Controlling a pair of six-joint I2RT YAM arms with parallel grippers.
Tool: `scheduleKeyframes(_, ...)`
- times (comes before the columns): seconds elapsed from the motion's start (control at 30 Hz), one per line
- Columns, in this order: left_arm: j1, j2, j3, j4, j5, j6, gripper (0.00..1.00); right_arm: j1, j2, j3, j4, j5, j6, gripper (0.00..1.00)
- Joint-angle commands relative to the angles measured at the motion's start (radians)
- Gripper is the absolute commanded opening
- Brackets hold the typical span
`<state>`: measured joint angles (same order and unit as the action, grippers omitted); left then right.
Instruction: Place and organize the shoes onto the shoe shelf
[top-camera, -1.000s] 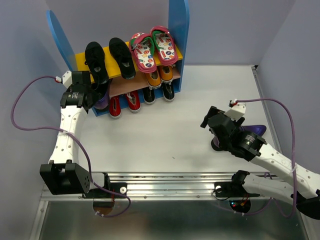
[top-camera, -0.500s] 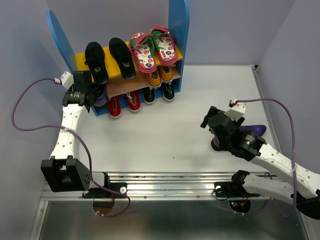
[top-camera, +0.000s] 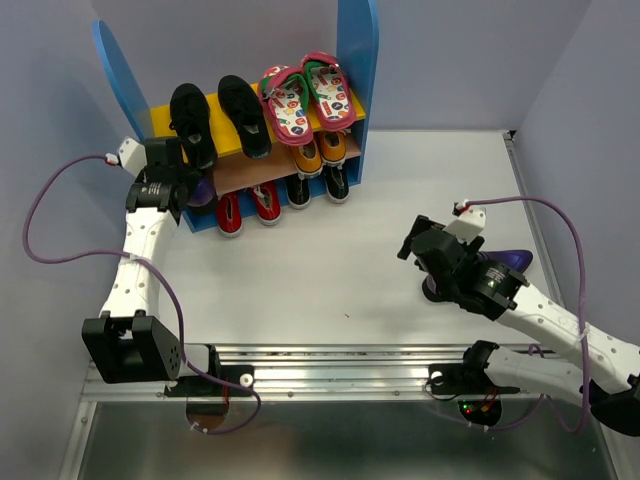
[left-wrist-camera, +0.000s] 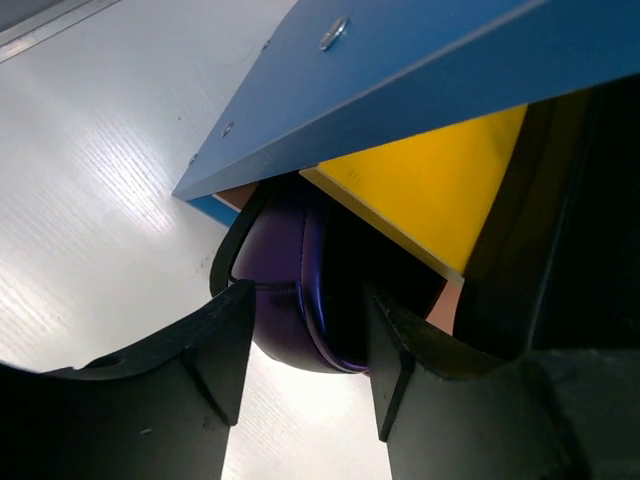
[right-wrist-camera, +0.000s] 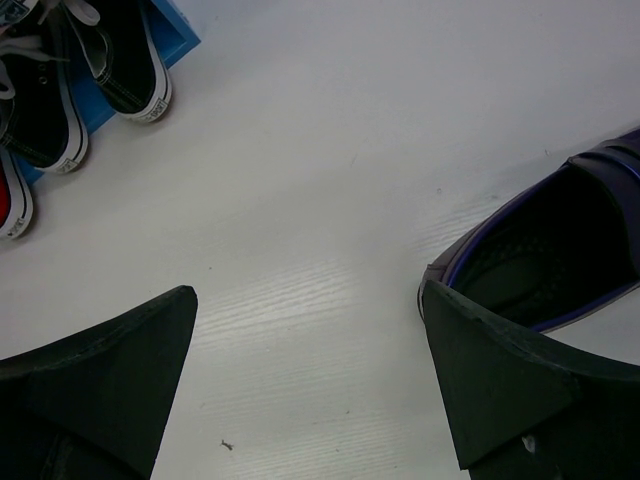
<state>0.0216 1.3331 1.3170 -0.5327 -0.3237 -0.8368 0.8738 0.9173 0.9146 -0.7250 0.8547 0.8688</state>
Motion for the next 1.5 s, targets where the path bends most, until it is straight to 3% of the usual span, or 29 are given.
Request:
scheduleKeyframes(0.0,0.000,-0.038,-0.002,0.034,0.005,0.019,0.57,0.005,0.005,0.003,-0.033,0.000,0.044,1.00)
scheduleKeyframes(0.37,0.000,-0.195,-0.062,-0.013,0.078,0.134,0.59,-0.061,-0.012,-0.059,-0.275,-0.042,0.357,1.00)
scheduleKeyframes(0.6,0.000,-0.327,-0.052,-0.059,0.097,0.228,0.64,-0.228,0.046,-0.066,-0.278,-0.141,0.371,1.00)
scheduleKeyframes(0.83,0.000,-0.414,-0.039,-0.078,0.156,0.297,0.65,-0.262,0.064,-0.091,-0.194,-0.152,0.371,0.99)
scheduleKeyframes(1.1,0.000,-0.453,-0.078,-0.053,0.222,0.349,0.65,-0.320,0.130,-0.105,-0.044,-0.137,0.263,0.84)
scheduleKeyframes(1.33,0.000,-0.463,-0.068,-0.059,0.212,0.384,0.65,-0.401,0.199,-0.154,0.104,-0.272,0.136,0.60)
scheduleKeyframes(1.43,0.000,-0.462,-0.068,-0.052,0.235,0.398,0.64,-0.401,0.221,-0.132,0.171,-0.342,0.037,0.31)
scheduleKeyframes(1.47,0.000,-0.459,-0.067,-0.053,0.236,0.398,0.64,-0.401,0.227,-0.122,0.185,-0.391,-0.038,0.11)
